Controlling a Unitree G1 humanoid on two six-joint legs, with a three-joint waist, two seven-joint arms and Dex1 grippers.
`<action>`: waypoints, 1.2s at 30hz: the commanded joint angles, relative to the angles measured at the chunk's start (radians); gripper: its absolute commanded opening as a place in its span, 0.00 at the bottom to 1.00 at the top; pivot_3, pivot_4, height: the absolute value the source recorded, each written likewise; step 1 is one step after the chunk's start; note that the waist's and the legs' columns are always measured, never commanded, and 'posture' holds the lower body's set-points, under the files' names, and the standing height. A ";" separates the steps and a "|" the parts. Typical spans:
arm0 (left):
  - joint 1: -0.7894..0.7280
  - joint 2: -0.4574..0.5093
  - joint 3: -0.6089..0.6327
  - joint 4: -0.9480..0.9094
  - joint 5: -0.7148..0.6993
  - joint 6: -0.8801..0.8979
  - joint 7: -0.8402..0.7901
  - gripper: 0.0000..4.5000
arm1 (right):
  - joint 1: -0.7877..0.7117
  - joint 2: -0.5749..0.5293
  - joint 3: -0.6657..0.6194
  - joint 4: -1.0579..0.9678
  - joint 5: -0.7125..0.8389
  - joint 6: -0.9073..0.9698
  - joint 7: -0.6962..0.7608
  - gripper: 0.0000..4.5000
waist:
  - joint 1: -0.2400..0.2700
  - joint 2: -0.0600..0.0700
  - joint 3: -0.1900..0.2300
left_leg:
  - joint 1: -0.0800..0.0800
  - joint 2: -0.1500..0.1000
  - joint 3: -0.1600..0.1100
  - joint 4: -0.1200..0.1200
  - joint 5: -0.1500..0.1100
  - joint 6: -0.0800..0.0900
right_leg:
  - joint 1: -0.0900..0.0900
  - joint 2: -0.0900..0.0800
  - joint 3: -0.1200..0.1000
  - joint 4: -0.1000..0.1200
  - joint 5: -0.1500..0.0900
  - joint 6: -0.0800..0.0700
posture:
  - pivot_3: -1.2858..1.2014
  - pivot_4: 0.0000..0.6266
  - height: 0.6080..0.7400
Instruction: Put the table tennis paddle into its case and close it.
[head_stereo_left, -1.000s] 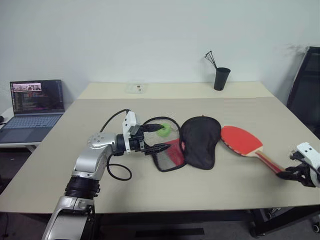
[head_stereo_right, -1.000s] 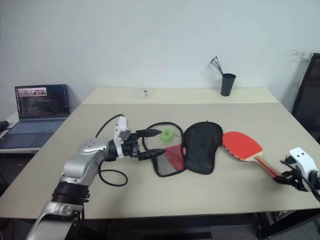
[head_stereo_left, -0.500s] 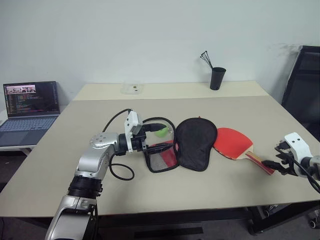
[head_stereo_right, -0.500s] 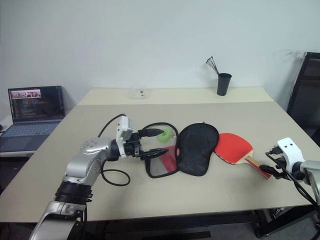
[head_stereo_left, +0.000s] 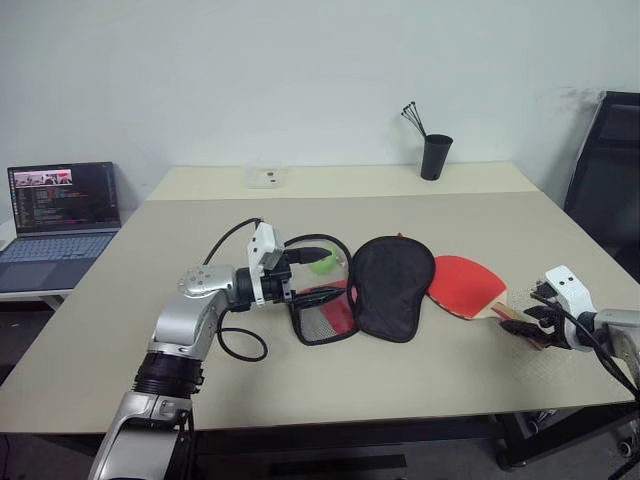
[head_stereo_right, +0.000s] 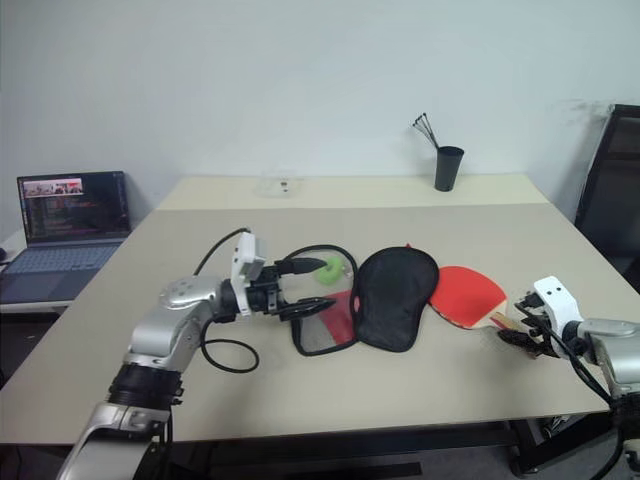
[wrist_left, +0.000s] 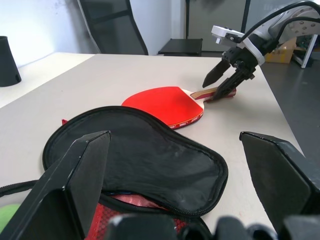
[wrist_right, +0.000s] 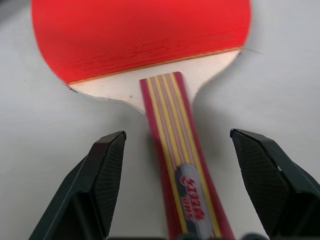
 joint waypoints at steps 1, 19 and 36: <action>-0.011 0.007 0.018 -0.029 -0.006 -0.005 0.006 1.00 | -0.055 0.012 0.016 0.053 -0.017 -0.050 -0.001 0.81 | 0.000 0.000 0.000 | 0.000 0.000 0.000 0.000 0.000 0.000 | 0.000 0.000 0.000 0.000 0.000 0.000 | 0.52 0.24 1.00; 0.006 0.024 0.027 -0.057 -0.011 0.005 0.022 1.00 | -0.174 0.047 0.001 0.287 -0.094 -0.145 -0.195 0.24 | 0.003 -0.001 0.000 | 0.001 -0.001 0.001 0.001 0.000 0.000 | 0.001 -0.001 0.001 0.001 0.001 0.001 | 0.52 0.24 1.00; -0.009 0.009 0.030 -0.035 0.000 -0.019 0.063 1.00 | -0.117 0.150 -0.077 -0.015 -0.043 0.137 -0.358 0.24 | 0.019 -0.001 0.000 | -0.002 0.000 0.000 0.000 0.000 0.000 | -0.002 0.000 0.000 0.000 0.001 0.001 | 0.52 0.24 1.00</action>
